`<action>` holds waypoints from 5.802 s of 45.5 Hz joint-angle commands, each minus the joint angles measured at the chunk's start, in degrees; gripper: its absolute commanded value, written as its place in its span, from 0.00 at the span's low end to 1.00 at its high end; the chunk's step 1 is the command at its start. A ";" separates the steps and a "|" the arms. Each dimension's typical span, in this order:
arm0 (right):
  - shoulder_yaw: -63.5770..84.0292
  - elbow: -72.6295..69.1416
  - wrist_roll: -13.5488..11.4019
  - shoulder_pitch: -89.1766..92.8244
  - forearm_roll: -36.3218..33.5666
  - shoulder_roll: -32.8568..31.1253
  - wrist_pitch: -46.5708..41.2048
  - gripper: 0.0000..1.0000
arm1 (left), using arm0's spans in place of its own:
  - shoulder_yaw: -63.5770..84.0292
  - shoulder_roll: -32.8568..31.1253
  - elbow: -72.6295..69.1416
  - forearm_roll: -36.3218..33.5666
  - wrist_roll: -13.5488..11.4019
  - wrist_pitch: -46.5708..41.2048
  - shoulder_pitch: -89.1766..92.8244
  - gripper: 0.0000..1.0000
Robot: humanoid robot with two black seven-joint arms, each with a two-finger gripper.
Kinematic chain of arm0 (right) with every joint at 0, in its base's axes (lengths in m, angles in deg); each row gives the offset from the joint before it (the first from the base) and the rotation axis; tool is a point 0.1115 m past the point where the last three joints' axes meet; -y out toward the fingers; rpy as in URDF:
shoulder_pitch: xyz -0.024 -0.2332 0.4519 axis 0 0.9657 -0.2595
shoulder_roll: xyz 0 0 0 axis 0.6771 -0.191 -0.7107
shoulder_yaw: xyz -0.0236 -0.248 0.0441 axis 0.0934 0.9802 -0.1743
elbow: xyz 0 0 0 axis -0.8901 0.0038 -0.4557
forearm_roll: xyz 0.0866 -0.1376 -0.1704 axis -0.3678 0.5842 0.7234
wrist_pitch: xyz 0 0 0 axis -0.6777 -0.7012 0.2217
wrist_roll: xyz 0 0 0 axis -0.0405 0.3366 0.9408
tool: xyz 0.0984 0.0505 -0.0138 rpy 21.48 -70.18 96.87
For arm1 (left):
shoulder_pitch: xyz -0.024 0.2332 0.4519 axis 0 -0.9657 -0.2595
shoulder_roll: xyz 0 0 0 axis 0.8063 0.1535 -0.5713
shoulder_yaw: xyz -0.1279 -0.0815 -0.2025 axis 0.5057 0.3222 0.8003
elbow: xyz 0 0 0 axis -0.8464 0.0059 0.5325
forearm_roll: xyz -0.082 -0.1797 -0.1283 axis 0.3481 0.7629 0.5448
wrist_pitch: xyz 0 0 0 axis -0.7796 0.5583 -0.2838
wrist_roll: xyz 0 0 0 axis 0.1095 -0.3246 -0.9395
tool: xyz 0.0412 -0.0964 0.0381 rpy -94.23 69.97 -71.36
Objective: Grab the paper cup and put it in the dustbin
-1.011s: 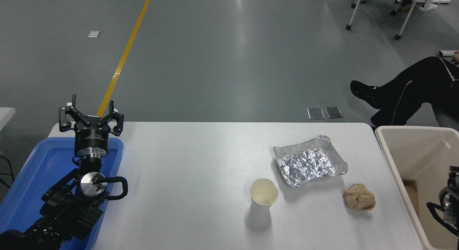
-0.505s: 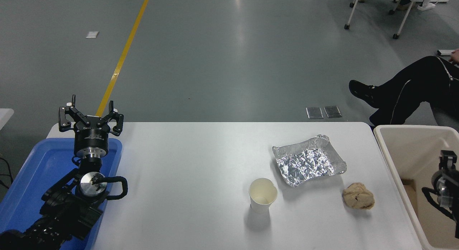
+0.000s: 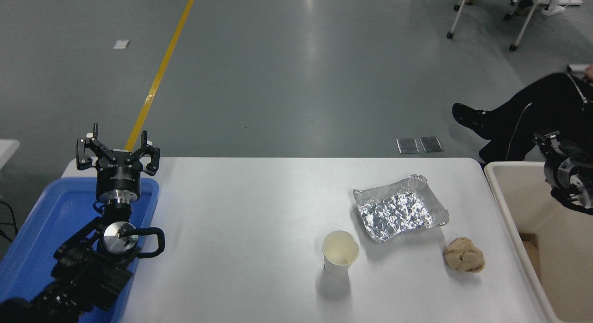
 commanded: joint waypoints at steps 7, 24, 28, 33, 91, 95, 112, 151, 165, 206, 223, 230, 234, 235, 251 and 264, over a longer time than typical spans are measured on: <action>18.16 -27.76 0.12 -32.47 14.22 0.94 -14.61 1.00 | 0.00 0.08 0.00 -0.03 -0.01 0.00 0.02 0.99; 23.09 -41.05 0.12 -55.59 14.76 9.38 -31.73 1.00 | 0.00 0.09 0.00 -0.03 -0.01 0.00 -0.07 0.99; 22.21 -41.13 0.12 -59.46 14.76 9.47 -38.85 1.00 | 0.00 0.09 0.00 0.06 -0.01 0.00 -0.07 0.99; 20.54 -41.57 0.12 -62.28 14.67 9.12 -46.24 1.00 | 0.00 0.09 0.00 0.06 -0.01 0.00 -0.07 0.99; 1.83 -39.47 -0.06 -16.24 4.47 14.57 -8.82 1.00 | 0.00 0.00 0.00 -0.03 -0.01 0.00 -0.07 0.99; -0.90 -38.06 -0.06 -10.79 4.47 15.44 -5.57 1.00 | 0.00 0.00 0.00 -0.03 -0.01 0.00 0.02 0.99; -7.76 -34.90 -0.06 2.31 4.65 17.56 4.27 1.00 | 0.00 0.00 0.00 -0.03 -0.01 0.00 0.02 0.99; -13.56 -23.82 -0.41 17.34 4.47 24.23 17.46 0.99 | 0.00 0.00 0.00 -0.03 -0.01 0.00 0.02 0.99; -13.56 -21.09 -0.58 19.63 4.47 26.61 18.52 0.03 | 0.00 0.08 0.00 -0.03 -0.01 0.00 0.02 0.99; 9.81 -41.82 -0.32 -26.05 5.00 10.97 4.48 0.00 | 0.00 0.09 0.00 -0.03 -0.01 0.00 0.02 0.99; 16.32 -41.82 -0.32 -60.24 6.23 4.11 -35.08 0.00 | 0.00 0.09 0.00 -0.03 -0.01 0.00 0.02 0.99; 19.04 -41.82 -0.32 -69.56 7.55 3.76 -44.58 0.00 | 0.00 0.09 0.00 -0.03 -0.01 0.00 -0.07 0.99; 19.57 -41.82 -0.23 -74.40 7.55 3.93 -46.52 0.00 | 0.00 0.08 0.00 -0.03 -0.01 0.00 -0.07 0.99; 19.57 -41.82 -0.23 -75.28 7.55 3.93 -46.52 0.00 | 0.00 0.09 0.00 -0.03 -0.01 0.00 -0.07 0.99; 21.77 -41.82 -0.32 -73.19 10.88 4.11 -46.52 0.00 | 0.00 0.09 0.00 0.06 -0.01 0.00 -0.07 0.99; 25.29 -26.56 -0.41 -47.45 16.07 0.86 -38.26 0.00 | 0.00 0.09 0.00 0.06 -0.01 0.00 0.02 0.99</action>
